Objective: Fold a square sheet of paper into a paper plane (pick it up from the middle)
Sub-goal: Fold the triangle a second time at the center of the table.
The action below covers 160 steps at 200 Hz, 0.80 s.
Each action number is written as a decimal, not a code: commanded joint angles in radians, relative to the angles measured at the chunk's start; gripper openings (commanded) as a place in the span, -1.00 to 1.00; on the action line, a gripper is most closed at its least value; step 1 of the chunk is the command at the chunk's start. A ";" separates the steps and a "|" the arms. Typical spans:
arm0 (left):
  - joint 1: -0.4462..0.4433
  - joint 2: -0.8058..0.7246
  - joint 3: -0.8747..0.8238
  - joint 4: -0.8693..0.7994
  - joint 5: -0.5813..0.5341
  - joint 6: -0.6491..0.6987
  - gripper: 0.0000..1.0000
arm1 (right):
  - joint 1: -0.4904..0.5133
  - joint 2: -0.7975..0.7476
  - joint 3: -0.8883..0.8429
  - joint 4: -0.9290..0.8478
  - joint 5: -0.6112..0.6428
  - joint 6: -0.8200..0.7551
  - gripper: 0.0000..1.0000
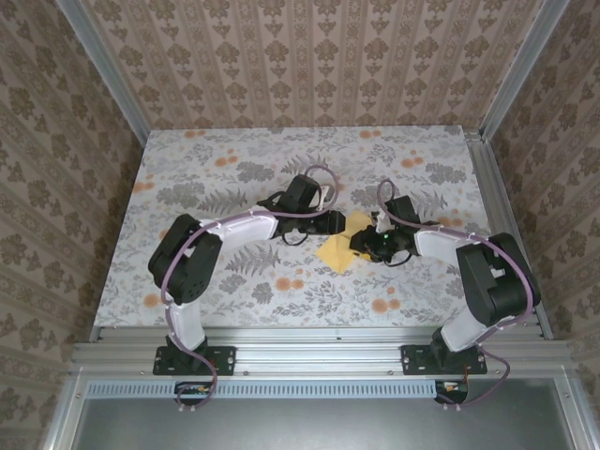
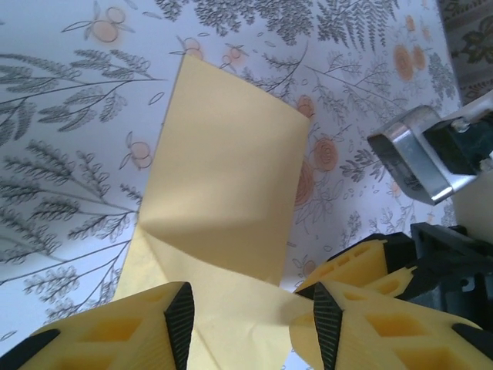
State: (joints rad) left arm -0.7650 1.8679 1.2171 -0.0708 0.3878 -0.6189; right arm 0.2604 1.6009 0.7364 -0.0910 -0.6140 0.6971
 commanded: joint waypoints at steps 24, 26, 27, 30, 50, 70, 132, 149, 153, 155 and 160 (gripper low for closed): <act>-0.005 -0.070 -0.098 -0.019 -0.027 -0.030 0.04 | -0.004 0.048 0.016 0.090 -0.049 0.013 -0.34; -0.005 -0.071 -0.102 -0.015 -0.027 -0.034 0.04 | -0.004 0.052 0.014 0.097 -0.051 0.015 -0.35; -0.004 -0.072 -0.104 -0.014 -0.027 -0.035 0.04 | -0.003 0.054 0.013 0.098 -0.053 0.016 -0.36; -0.004 -0.075 -0.109 -0.009 -0.024 -0.039 0.05 | -0.004 0.057 0.013 0.106 -0.054 0.018 -0.38; -0.005 -0.092 -0.164 0.045 -0.016 -0.078 0.08 | 0.003 0.072 0.010 0.141 -0.062 0.025 -0.49; -0.003 -0.110 -0.220 0.106 -0.015 -0.116 0.12 | 0.005 0.074 0.011 0.158 -0.064 0.025 -0.66; 0.014 -0.144 -0.359 0.376 0.030 -0.261 0.18 | 0.006 0.068 -0.017 0.275 -0.139 0.072 -0.93; 0.021 -0.142 -0.392 0.460 0.039 -0.313 0.18 | 0.006 0.055 -0.023 0.290 -0.155 0.077 -0.95; 0.020 -0.142 -0.395 0.473 0.040 -0.324 0.18 | 0.005 0.052 -0.024 0.289 -0.157 0.075 -0.96; 0.021 -0.141 -0.396 0.479 0.040 -0.327 0.18 | 0.005 0.051 -0.024 0.289 -0.158 0.076 -0.96; 0.020 -0.139 -0.401 0.491 0.040 -0.336 0.18 | 0.006 0.048 -0.026 0.289 -0.160 0.075 -0.96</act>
State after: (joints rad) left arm -0.7555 1.7527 0.8444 0.2649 0.4007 -0.8566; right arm 0.2607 1.6646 0.7303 0.1558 -0.7216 0.7559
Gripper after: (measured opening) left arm 0.590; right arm 0.067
